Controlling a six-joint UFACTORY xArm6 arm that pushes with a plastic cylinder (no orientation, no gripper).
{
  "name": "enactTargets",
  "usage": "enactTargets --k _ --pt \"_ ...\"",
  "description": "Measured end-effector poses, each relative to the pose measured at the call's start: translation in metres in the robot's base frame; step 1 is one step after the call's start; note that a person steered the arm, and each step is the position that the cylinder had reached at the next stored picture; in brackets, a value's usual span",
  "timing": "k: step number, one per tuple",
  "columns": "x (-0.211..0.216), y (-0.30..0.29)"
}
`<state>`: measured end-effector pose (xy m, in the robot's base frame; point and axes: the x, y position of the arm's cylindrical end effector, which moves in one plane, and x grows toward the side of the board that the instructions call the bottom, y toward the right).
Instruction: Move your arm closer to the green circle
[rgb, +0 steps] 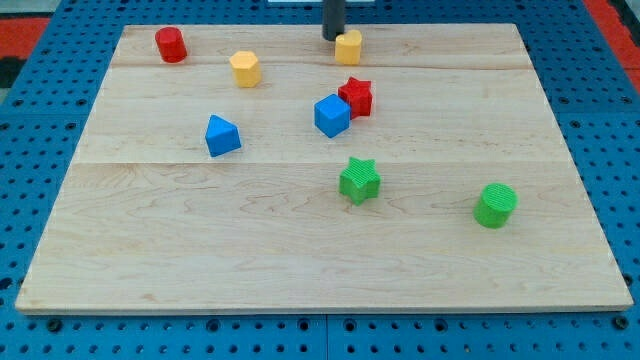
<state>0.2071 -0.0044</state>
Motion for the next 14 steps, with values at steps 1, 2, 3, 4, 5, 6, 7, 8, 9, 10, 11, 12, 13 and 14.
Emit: enactTargets --k 1,2,3,4,5,6,7,8,9,10,11,12,13,14 --pt "0.000 -0.046" --pt "0.000 -0.062" --pt "0.004 -0.059" --pt "0.011 -0.059" --pt "0.042 -0.059" --pt "0.081 -0.059" --pt "0.118 -0.059" --pt "0.160 -0.059" --pt "0.199 -0.059" --pt "0.238 -0.061" --pt "0.279 -0.060" --pt "0.312 -0.010" --pt "0.332 0.050" --pt "0.336 0.114"
